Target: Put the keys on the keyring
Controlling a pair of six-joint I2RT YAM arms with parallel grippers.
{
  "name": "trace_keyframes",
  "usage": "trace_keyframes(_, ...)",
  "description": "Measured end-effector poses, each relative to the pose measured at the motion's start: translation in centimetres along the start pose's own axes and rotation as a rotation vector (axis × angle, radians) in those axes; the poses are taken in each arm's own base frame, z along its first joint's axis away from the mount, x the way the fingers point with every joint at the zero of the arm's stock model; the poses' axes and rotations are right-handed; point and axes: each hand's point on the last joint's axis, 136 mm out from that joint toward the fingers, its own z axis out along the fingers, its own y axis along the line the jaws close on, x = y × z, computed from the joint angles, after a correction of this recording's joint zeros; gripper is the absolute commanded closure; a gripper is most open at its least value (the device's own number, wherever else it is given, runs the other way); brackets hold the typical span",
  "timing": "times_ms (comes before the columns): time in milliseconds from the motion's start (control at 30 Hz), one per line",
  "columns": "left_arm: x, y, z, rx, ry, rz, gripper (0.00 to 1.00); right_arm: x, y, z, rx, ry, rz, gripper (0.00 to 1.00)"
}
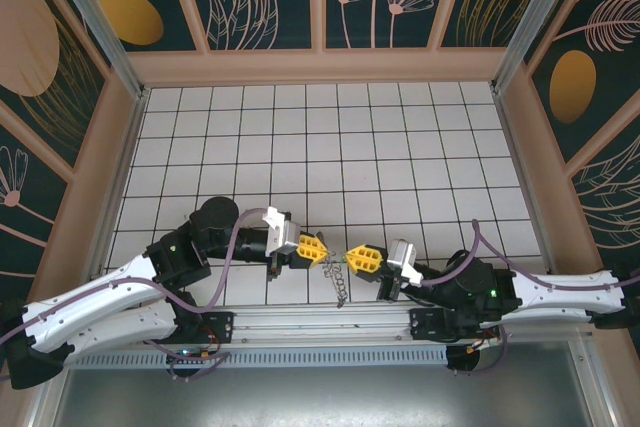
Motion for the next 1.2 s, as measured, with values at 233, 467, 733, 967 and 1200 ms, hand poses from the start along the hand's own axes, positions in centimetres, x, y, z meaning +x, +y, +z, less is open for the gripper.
trace_keyframes(233, 0.14, -0.17, 0.13, 0.015, 0.004, -0.004, 1.00, 0.16, 0.17, 0.24, -0.008, 0.015, 0.001, 1.00)
trace_keyframes(467, -0.19, -0.18, 0.15, 0.018, 0.000, -0.001, 1.00, 0.42, 0.33, 0.35, -0.022, 0.028, 0.013, 1.00)
trace_keyframes(733, -0.33, -0.19, 0.13, 0.017, -0.002, 0.001, 1.00, 0.73, 0.30, 0.42, -0.036, 0.038, 0.018, 1.00)
trace_keyframes(967, -0.35, -0.19, 0.13, 0.017, -0.003, 0.001, 1.00, 0.91, 0.35, 0.58, -0.047, 0.043, 0.024, 1.00)
trace_keyframes(1200, -0.48, -0.18, 0.11, 0.017, -0.005, 0.002, 1.00, 0.89, 0.27, 0.60, -0.048, 0.042, 0.036, 1.00)
